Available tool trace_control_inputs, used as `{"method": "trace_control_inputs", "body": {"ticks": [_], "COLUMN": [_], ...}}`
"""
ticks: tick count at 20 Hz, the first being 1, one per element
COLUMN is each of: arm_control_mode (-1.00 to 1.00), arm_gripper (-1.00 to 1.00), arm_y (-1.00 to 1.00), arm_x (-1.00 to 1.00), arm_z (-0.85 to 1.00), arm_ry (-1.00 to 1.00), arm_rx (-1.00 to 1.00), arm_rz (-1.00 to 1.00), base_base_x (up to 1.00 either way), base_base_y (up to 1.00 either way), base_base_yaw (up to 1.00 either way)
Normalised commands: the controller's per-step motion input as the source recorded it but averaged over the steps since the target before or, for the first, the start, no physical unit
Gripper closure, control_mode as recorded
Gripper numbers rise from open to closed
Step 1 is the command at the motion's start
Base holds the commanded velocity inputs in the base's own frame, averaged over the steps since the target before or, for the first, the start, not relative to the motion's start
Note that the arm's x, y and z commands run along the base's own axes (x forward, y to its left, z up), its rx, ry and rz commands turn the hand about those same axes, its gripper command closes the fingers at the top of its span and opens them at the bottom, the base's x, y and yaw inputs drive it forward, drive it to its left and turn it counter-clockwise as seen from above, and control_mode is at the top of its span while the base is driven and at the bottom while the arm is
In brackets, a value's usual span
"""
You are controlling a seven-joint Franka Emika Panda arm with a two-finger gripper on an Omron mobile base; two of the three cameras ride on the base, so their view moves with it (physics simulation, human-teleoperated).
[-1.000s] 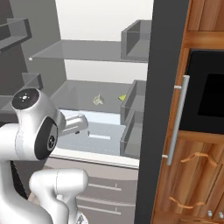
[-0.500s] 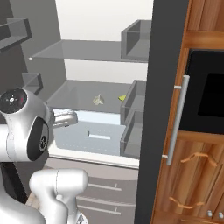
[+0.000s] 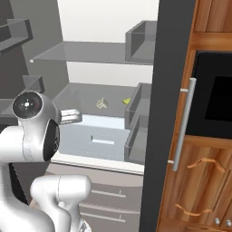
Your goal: Retrieve the bottle and the shaker from the cabinet and place them next to the mixing bowl on the counter. Then add garlic from the fridge to the mixing bowl.
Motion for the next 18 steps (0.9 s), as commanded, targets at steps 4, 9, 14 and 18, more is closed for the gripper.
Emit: {"method": "trace_control_inputs", "body": {"ticks": [4, 9, 14, 18], "arm_control_mode": [-1.00, -1.00, -1.00, -1.00], "arm_gripper": [-1.00, -1.00, -1.00, -1.00], "arm_y": [-0.04, 0.25, 0.04, 0.00], "arm_x": [0.30, 0.39, 0.45, 0.55], "arm_z": [0.00, 0.15, 0.07, 0.00], "arm_ry": [0.00, 0.04, 0.15, 0.21], "arm_rx": [0.10, 0.00, 0.00, 0.00], "arm_rz": [0.03, -0.12, -0.11, -0.08], "base_base_x": [0.00, 0.00, 0.00, 0.00], "base_base_y": [0.00, 0.00, 0.00, 0.00], "base_base_yaw": [0.00, 0.00, 0.00, 0.00]}}
